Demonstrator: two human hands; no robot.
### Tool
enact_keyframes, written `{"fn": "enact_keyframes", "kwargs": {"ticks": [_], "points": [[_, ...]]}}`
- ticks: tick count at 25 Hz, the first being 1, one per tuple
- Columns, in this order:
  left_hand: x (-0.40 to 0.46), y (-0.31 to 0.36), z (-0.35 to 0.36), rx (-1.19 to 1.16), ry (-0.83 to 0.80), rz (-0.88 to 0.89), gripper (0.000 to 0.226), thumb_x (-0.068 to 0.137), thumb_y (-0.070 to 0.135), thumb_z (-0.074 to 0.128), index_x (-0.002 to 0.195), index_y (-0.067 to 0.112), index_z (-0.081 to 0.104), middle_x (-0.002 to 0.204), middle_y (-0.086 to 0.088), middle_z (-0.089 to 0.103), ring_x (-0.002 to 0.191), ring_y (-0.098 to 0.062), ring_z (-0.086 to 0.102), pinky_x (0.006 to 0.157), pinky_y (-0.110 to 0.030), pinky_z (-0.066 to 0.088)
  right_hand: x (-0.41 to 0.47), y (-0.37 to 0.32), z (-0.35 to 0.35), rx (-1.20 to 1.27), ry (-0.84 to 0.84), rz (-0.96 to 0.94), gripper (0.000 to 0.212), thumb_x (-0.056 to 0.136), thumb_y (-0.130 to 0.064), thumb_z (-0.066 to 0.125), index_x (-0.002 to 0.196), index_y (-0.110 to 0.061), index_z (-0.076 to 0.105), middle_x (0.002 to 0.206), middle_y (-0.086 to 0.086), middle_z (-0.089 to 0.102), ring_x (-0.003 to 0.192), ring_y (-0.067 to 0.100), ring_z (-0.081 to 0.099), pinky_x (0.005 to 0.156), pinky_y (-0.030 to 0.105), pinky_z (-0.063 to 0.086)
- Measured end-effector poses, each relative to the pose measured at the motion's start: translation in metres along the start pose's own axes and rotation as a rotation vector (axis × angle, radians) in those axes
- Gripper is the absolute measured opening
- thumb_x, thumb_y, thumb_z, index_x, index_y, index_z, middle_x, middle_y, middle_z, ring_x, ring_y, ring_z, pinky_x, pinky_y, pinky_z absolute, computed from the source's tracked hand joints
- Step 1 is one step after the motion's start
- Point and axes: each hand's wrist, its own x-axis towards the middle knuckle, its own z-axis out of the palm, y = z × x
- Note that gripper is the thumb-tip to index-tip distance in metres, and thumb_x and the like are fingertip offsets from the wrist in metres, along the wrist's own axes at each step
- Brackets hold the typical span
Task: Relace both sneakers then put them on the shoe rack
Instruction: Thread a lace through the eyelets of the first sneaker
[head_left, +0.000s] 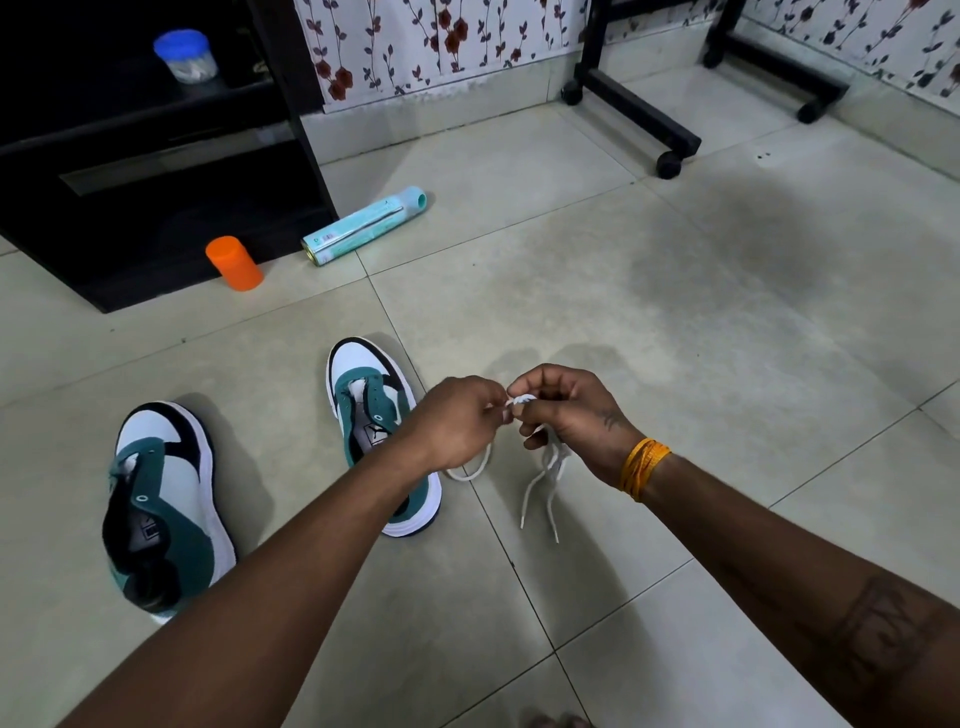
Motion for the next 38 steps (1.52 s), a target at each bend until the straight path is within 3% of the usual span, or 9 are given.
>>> {"fn": "enact_keyframes", "kwargs": {"ticks": [2, 7, 12, 16, 23, 26, 29, 35, 38], "points": [[0.001, -0.011, -0.006, 0.208, 0.086, -0.126, 0.016, 0.099, 0.021, 0.056, 0.088, 0.015, 0.066, 0.097, -0.013, 0.071, 0.097, -0.035, 0.067, 0.071, -0.036, 0.047, -0.001, 0.002, -0.003, -0.003, 0.021, 0.015, 0.012, 0.09, 0.005, 0.071, 0.097, -0.004, 0.073, 0.082, 0.016, 0.067, 0.063, 0.022, 0.062, 0.061, 0.036, 0.058], [-0.005, -0.028, -0.029, 0.518, 0.1, -0.371, 0.017, 0.094, 0.011, 0.057, 0.108, 0.009, 0.065, 0.117, -0.014, 0.069, 0.109, -0.036, 0.067, 0.081, -0.037, 0.05, -0.003, 0.017, -0.015, -0.084, 0.091, 0.027, 0.007, 0.091, 0.005, 0.07, 0.095, -0.001, 0.072, 0.079, 0.015, 0.065, 0.066, 0.025, 0.065, 0.063, 0.036, 0.058], [0.0, -0.009, -0.003, 0.053, -0.063, -0.079, 0.044, 0.103, 0.028, 0.059, 0.146, 0.028, 0.054, 0.132, -0.008, 0.068, 0.119, -0.03, 0.062, 0.091, -0.033, 0.048, 0.0, 0.013, -0.008, -0.08, 0.058, 0.01, 0.007, 0.092, 0.003, 0.07, 0.098, 0.0, 0.072, 0.084, 0.021, 0.068, 0.068, 0.025, 0.066, 0.065, 0.038, 0.06], [0.003, -0.008, 0.006, -0.06, -0.006, 0.003, 0.018, 0.104, 0.029, 0.058, 0.095, 0.022, 0.072, 0.089, 0.004, 0.068, 0.095, -0.024, 0.066, 0.072, -0.029, 0.043, -0.001, 0.011, -0.008, -0.082, 0.024, -0.008, 0.009, 0.091, 0.002, 0.072, 0.1, 0.001, 0.072, 0.09, 0.026, 0.07, 0.07, 0.024, 0.066, 0.068, 0.041, 0.061], [-0.001, -0.024, -0.028, 0.483, 0.125, -0.284, 0.008, 0.091, 0.006, 0.057, 0.088, 0.013, 0.057, 0.108, -0.015, 0.069, 0.102, -0.037, 0.067, 0.075, -0.035, 0.048, 0.002, 0.038, -0.025, -0.515, 0.141, 0.001, 0.016, 0.082, -0.005, 0.074, 0.086, -0.02, 0.076, 0.087, -0.002, 0.076, 0.083, 0.016, 0.069, 0.08, 0.033, 0.056], [0.006, -0.019, -0.028, 0.384, 0.083, -0.262, 0.026, 0.096, 0.015, 0.056, 0.073, 0.016, 0.045, 0.098, -0.014, 0.066, 0.089, -0.036, 0.06, 0.074, -0.035, 0.047, 0.003, 0.027, -0.017, -0.686, 0.153, -0.111, 0.022, 0.083, -0.012, 0.076, 0.102, -0.024, 0.075, 0.107, -0.007, 0.069, 0.095, 0.013, 0.063, 0.085, 0.026, 0.047], [0.011, -0.016, -0.033, 0.249, 0.026, -0.179, 0.03, 0.1, 0.03, 0.056, 0.075, 0.014, 0.063, 0.093, -0.014, 0.071, 0.085, -0.035, 0.063, 0.075, -0.037, 0.053, 0.013, -0.004, 0.002, -0.659, 0.057, -0.227, 0.041, 0.085, -0.012, 0.075, 0.124, -0.024, 0.069, 0.121, -0.007, 0.065, 0.082, 0.005, 0.064, 0.084, 0.025, 0.05], [0.002, -0.007, -0.066, 0.041, 0.08, -0.124, 0.041, 0.105, 0.027, 0.051, 0.067, 0.011, 0.057, 0.062, -0.003, 0.054, 0.066, -0.028, 0.052, 0.06, -0.035, 0.037, 0.045, -0.031, 0.045, -0.298, -0.114, -0.113, 0.026, 0.089, 0.005, 0.06, 0.108, -0.007, 0.073, 0.091, 0.012, 0.076, 0.08, 0.031, 0.076, 0.075, 0.042, 0.065], [-0.005, -0.019, -0.082, -0.151, 0.16, -0.206, 0.03, 0.102, 0.018, 0.046, 0.097, 0.012, 0.075, 0.083, -0.004, 0.064, 0.08, -0.031, 0.06, 0.065, -0.032, 0.042, 0.063, -0.031, 0.049, -0.233, -0.047, -0.091, 0.019, 0.097, 0.0, 0.06, 0.108, -0.004, 0.074, 0.093, 0.016, 0.077, 0.079, 0.03, 0.077, 0.072, 0.035, 0.063]]}}
